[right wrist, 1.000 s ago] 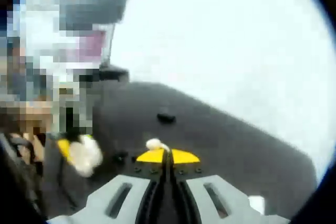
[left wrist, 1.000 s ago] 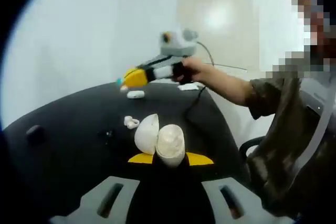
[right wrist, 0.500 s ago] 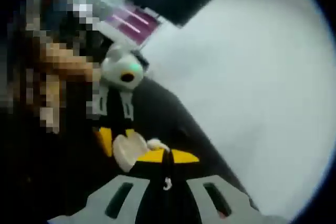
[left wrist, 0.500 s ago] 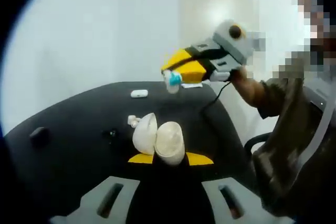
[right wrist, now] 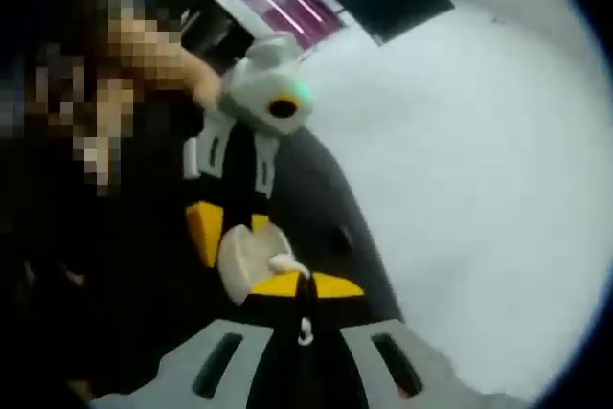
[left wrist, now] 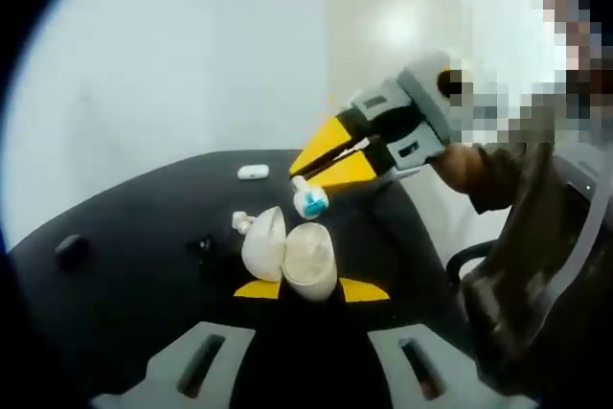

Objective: Pick up three earphones and place each one into its charging case using tactile feedback, ensure that each earphone is properly inserted and securely positioned inside the case.

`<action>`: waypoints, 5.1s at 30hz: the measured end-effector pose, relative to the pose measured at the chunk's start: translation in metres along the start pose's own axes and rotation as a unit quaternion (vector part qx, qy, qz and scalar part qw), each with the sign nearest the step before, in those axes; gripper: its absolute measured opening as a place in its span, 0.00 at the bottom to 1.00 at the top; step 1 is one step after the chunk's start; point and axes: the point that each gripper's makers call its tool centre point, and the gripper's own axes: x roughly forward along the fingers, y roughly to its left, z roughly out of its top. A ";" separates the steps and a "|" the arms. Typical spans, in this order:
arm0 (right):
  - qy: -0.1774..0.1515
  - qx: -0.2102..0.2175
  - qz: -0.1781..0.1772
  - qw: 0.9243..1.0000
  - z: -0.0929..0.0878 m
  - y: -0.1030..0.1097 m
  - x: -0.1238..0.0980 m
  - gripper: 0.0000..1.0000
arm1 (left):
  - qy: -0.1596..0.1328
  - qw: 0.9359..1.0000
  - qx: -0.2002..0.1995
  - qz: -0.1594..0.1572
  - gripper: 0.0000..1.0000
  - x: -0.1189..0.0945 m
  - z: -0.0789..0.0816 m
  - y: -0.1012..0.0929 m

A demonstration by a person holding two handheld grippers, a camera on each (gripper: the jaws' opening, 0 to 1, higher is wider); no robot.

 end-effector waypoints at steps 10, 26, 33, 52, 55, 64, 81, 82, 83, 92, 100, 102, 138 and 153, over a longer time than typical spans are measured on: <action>0.022 -0.055 0.008 0.998 -0.003 0.010 0.007 0.06 | 0.000 1.000 0.002 0.000 0.17 0.001 0.001 -0.001; 0.033 -0.078 0.020 0.996 -0.004 0.016 0.004 0.06 | 0.000 1.000 0.001 -0.001 0.17 0.003 0.001 -0.002; 0.025 -0.070 0.023 0.997 -0.002 0.015 0.004 0.06 | 0.000 1.000 0.001 -0.001 0.17 0.003 0.001 -0.003; 0.002 -0.061 0.044 0.997 0.001 0.014 -0.002 0.09 | -0.001 1.000 0.001 -0.001 0.17 0.003 0.002 -0.001; -0.020 -0.016 0.036 0.999 0.003 0.003 -0.008 0.09 | -0.001 1.000 0.002 -0.001 0.17 0.003 0.002 -0.001; -0.072 0.192 0.082 0.975 -0.028 0.001 -0.010 0.13 | -0.001 1.000 0.006 0.000 0.17 0.002 0.003 -0.001; -0.178 0.425 0.256 0.850 -0.010 0.039 0.011 0.23 | -0.004 1.000 0.013 -0.002 0.19 0.001 0.002 -0.002; -0.187 0.417 0.255 0.852 -0.009 0.039 0.008 0.22 | -0.005 1.000 0.011 -0.004 0.21 0.001 0.002 -0.002; -0.193 0.409 0.254 0.855 -0.008 0.040 0.007 0.21 | -0.011 1.000 -0.002 -0.017 0.24 0.001 0.004 -0.006; -0.192 0.422 0.267 0.845 -0.008 0.042 0.006 0.20 | -0.026 0.999 -0.024 -0.010 0.19 -0.002 0.010 -0.002; -0.194 0.416 0.266 0.847 -0.007 0.043 0.004 0.21 | -0.020 0.999 -0.033 -0.017 0.18 -0.001 0.009 -0.003; -0.195 0.416 0.265 0.848 -0.007 0.043 0.004 0.21 | -0.018 0.999 -0.034 -0.019 0.18 -0.001 0.009 -0.003; -0.190 0.258 0.241 0.916 0.006 0.021 -0.013 0.08 | -0.012 0.999 -0.020 -0.027 0.17 0.001 0.008 -0.009; -0.170 0.297 0.309 0.887 0.012 0.029 -0.004 0.19 | -0.012 0.999 -0.017 -0.026 0.17 0.001 0.008 -0.007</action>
